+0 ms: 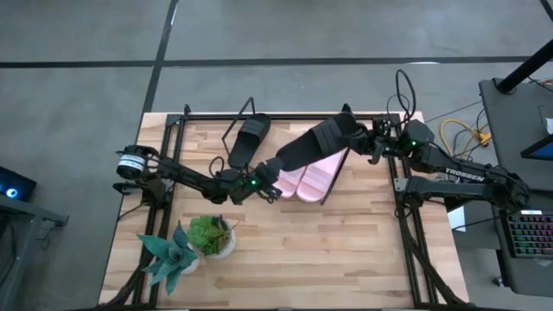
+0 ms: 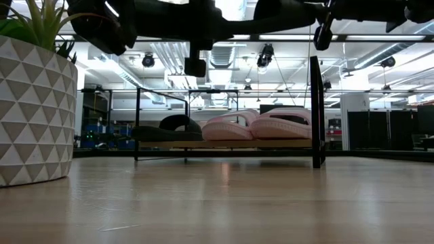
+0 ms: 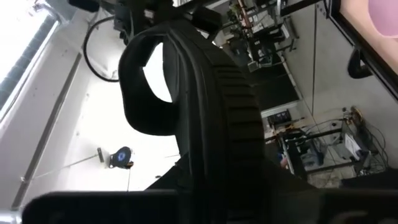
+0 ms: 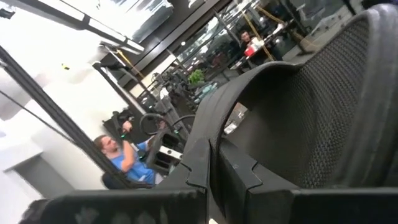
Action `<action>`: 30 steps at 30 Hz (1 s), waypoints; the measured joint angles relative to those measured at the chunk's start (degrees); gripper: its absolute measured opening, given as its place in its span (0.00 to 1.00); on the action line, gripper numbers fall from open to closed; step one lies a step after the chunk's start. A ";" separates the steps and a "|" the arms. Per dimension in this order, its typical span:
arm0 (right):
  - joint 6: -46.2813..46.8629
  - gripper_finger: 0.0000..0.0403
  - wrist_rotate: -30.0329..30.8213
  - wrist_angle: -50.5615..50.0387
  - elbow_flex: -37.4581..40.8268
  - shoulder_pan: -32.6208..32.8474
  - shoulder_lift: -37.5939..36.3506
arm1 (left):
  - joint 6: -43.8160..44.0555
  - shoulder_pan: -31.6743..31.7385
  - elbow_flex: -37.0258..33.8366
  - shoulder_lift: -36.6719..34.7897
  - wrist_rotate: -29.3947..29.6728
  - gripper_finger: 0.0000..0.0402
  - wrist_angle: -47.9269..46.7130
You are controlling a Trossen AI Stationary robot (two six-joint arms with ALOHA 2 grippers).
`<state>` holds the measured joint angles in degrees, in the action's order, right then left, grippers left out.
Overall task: Pick and place slides into the shelf
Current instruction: Put the black slide on the shelf
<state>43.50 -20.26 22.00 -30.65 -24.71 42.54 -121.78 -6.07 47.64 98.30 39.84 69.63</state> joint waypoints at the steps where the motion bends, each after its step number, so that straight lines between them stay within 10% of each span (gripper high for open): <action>1: -0.59 0.03 0.47 0.00 0.00 0.00 0.00 | 0.24 0.00 0.02 0.00 0.16 0.11 0.06; 16: -10.69 0.30 14.01 0.13 -0.02 -0.17 -0.68 | 1.83 -0.82 0.07 0.00 13.17 0.11 0.57; 23: -11.01 0.41 16.42 0.52 -0.02 -0.17 -4.17 | 13.93 -0.76 -0.90 -0.07 26.21 0.11 0.32; 30: -11.20 0.43 15.38 0.39 -0.02 -0.17 -6.50 | 29.50 0.53 -2.29 1.31 25.85 0.11 -0.20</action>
<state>32.29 -4.88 22.39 -30.68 -24.88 36.05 -92.28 -5.54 45.34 99.61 65.69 69.43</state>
